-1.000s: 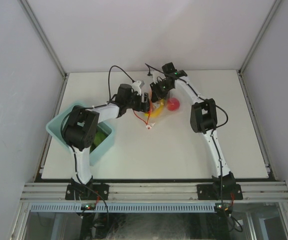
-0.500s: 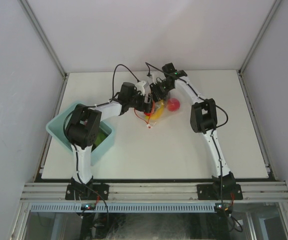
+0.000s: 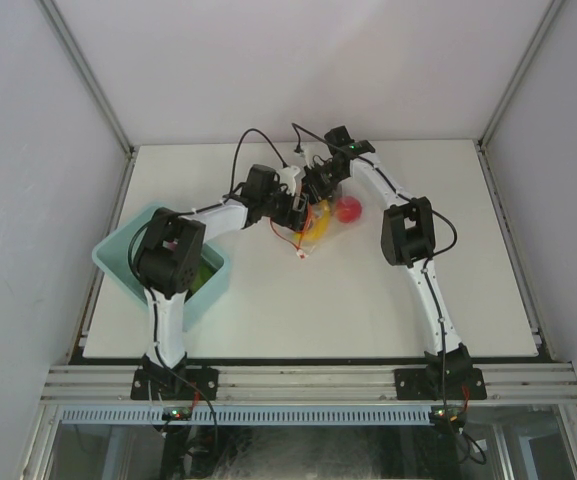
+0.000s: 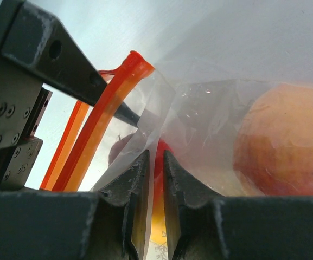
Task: Open the zip-top bag and remove the fake food
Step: Pick up the fake fruit from the zipper food storage bag.
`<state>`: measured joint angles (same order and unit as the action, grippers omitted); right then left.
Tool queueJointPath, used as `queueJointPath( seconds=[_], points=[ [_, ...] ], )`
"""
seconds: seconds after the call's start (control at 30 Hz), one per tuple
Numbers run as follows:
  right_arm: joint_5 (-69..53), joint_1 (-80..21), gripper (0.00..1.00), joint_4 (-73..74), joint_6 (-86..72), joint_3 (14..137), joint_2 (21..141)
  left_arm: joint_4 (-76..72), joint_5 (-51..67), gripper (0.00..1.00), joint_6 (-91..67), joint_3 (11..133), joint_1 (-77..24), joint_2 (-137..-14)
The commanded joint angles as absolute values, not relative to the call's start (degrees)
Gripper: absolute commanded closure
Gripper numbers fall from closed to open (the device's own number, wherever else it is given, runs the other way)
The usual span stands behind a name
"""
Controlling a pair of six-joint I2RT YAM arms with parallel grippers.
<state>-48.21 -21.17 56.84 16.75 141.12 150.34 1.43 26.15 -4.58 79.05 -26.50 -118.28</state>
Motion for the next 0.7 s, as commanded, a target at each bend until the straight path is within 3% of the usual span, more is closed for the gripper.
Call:
queueJointPath(
  seconds=[0.0,0.17,0.3,0.67],
  points=[
    [-49.17,-21.02,0.85,56.07,15.89,143.72,150.12,1.49,24.79,0.24,-2.90,82.41,-27.39,-118.49],
    [-48.56,-20.74,0.85,55.07,14.57,143.35,149.77,0.62,22.45,0.47,-3.31,81.98,-27.40,-117.71],
    [-47.99,-20.42,0.85,53.82,13.64,142.65,149.31,0.37,20.84,0.57,-3.33,81.46,-27.39,-116.93],
    [-45.51,-19.18,0.84,49.16,10.77,138.91,146.73,4.55,16.80,0.61,-4.63,78.99,-27.38,-112.25]
  ],
)
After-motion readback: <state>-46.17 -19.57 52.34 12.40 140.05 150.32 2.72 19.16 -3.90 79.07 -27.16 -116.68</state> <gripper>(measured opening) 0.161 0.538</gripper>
